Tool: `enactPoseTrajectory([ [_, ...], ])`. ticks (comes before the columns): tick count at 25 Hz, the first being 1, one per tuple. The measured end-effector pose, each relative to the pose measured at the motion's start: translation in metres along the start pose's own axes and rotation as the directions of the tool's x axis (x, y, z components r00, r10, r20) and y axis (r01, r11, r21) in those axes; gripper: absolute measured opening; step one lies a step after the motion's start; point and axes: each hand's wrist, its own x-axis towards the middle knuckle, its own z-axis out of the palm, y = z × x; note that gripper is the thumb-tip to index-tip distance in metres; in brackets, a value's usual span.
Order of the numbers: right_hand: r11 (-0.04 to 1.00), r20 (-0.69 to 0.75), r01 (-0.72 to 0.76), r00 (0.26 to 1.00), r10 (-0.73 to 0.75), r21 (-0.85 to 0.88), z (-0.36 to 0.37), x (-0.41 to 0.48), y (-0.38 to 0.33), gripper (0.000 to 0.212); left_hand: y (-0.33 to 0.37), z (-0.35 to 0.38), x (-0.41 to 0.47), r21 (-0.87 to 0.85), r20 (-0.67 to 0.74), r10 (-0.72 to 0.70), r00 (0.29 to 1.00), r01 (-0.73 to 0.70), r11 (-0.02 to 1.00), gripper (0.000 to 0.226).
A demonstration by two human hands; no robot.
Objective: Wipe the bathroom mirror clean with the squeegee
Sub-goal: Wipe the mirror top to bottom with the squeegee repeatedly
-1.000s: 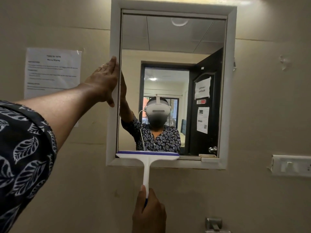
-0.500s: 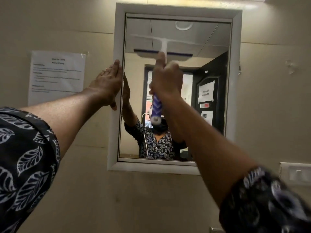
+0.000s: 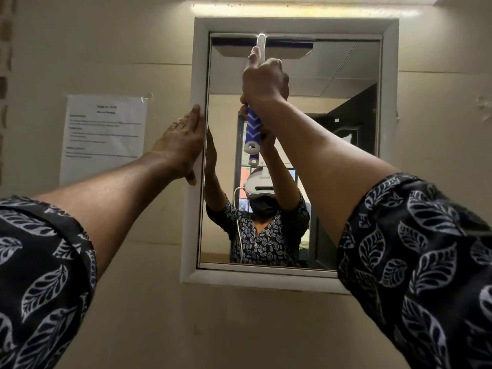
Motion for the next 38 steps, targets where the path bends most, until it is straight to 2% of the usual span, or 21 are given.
enactPoseTrajectory([
  [7,0.973,-0.009,0.096,0.995,-0.101,-0.210,-0.005,-0.004,0.013,0.035,-0.005,0.001,0.001,-0.003,0.028,0.029,0.999,-0.029,1.000,0.137],
  [12,0.980,0.002,0.131,0.991,-0.132,-0.148,-0.008,-0.053,0.041,0.040,-0.015,-0.001,0.000,-0.017,0.024,0.088,0.996,-0.087,0.996,0.137],
  [17,0.982,0.078,0.053,0.996,-0.039,-0.180,-0.011,-0.126,0.083,0.042,-0.020,0.000,-0.002,-0.054,0.008,0.119,0.993,-0.119,0.991,0.138],
  [20,0.961,0.103,-0.026,0.993,0.056,-0.275,-0.013,-0.186,0.117,0.058,-0.020,0.001,-0.001,-0.064,0.007,0.120,0.993,-0.119,0.991,0.139],
  [23,0.962,0.078,-0.066,0.993,0.089,-0.264,-0.018,-0.244,0.138,0.049,-0.020,0.001,-0.001,-0.067,0.014,0.124,0.992,-0.123,0.990,0.140],
  [25,0.944,0.144,-0.137,0.972,0.186,-0.299,-0.024,-0.274,0.153,0.042,-0.019,0.001,-0.001,-0.070,0.011,0.117,0.993,-0.116,0.991,0.139],
  [27,0.890,0.185,-0.204,0.936,0.299,-0.407,-0.031,-0.302,0.167,0.035,-0.018,0.000,-0.001,-0.073,0.017,0.114,0.993,-0.112,0.991,0.139],
  [29,0.847,0.111,-0.194,0.953,0.283,-0.495,-0.038,-0.326,0.170,0.036,-0.018,0.000,-0.001,-0.068,0.024,0.115,0.993,-0.113,0.991,0.140],
  [31,0.856,0.142,-0.160,0.955,0.260,-0.492,-0.044,-0.337,0.163,0.046,-0.017,-0.001,-0.001,-0.061,0.030,0.109,0.994,-0.107,0.992,0.139],
  [34,0.826,0.065,-0.167,0.969,0.238,-0.538,-0.040,-0.344,0.164,0.032,-0.014,-0.003,-0.001,-0.052,0.038,0.091,0.995,-0.089,0.995,0.139],
  [37,0.830,0.077,-0.278,0.931,0.357,-0.484,-0.044,-0.346,0.168,0.024,-0.010,-0.004,-0.003,-0.043,0.039,0.072,0.997,-0.070,0.997,0.138],
  [38,0.798,0.060,-0.318,0.914,0.402,-0.511,-0.041,-0.346,0.166,0.027,-0.010,-0.004,-0.003,-0.042,0.039,0.068,0.997,-0.066,0.997,0.137],
])
